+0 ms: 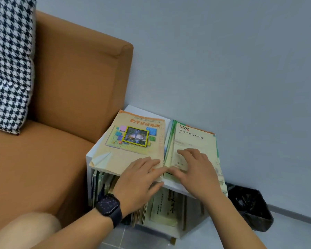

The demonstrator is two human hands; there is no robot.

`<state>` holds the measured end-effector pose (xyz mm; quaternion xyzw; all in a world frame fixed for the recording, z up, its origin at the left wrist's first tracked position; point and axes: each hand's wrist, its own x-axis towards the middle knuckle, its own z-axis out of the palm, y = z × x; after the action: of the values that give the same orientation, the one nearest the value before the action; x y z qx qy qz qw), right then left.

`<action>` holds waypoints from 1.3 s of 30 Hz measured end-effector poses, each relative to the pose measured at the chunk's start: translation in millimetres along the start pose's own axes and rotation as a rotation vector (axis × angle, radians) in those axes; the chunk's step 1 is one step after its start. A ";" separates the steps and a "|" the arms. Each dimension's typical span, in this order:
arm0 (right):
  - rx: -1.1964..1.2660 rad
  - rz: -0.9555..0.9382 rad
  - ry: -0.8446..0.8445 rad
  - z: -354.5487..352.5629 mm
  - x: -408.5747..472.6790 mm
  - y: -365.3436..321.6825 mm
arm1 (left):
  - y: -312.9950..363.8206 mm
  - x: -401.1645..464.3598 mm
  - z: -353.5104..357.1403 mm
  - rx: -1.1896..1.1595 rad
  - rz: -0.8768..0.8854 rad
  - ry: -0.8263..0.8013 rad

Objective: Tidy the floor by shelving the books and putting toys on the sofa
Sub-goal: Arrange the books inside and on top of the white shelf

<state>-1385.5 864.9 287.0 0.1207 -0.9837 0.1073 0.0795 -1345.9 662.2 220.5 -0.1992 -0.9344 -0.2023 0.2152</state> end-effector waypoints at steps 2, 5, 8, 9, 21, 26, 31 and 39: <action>-0.034 0.043 -0.173 2.2 8.5 10.8 | -3.7 5.5 5.2 0.019 0.040 0.020; -0.046 0.071 -0.242 0.8 13.5 21.8 | -14.2 12.5 2.8 0.024 0.066 0.040; -0.045 0.064 -0.249 -10.6 12.4 26.6 | -27.8 17.2 -5.7 -0.001 -0.023 0.075; -0.045 0.059 -0.246 -14.4 11.4 28.3 | -29.4 18.4 -7.9 -0.024 -0.049 0.073; 0.470 0.255 -0.047 -36.4 8.0 50.8 | 18.3 59.5 -13.8 -0.323 -0.431 -0.206; 0.355 0.581 -0.092 -23.1 11.2 74.0 | 47.0 106.0 -20.3 -0.238 -0.633 -0.337; 0.381 0.660 -0.121 -28.2 7.9 78.4 | 78.9 116.9 -23.5 -0.106 -0.642 -0.368; 0.557 0.690 -0.212 -45.6 -5.6 88.0 | 83.1 106.5 -23.8 -0.454 -0.809 -0.593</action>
<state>-1396.5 960.1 313.1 -0.1869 -0.9028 0.3748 -0.0976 -1388.3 751.3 315.9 0.0859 -0.8900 -0.4006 -0.2004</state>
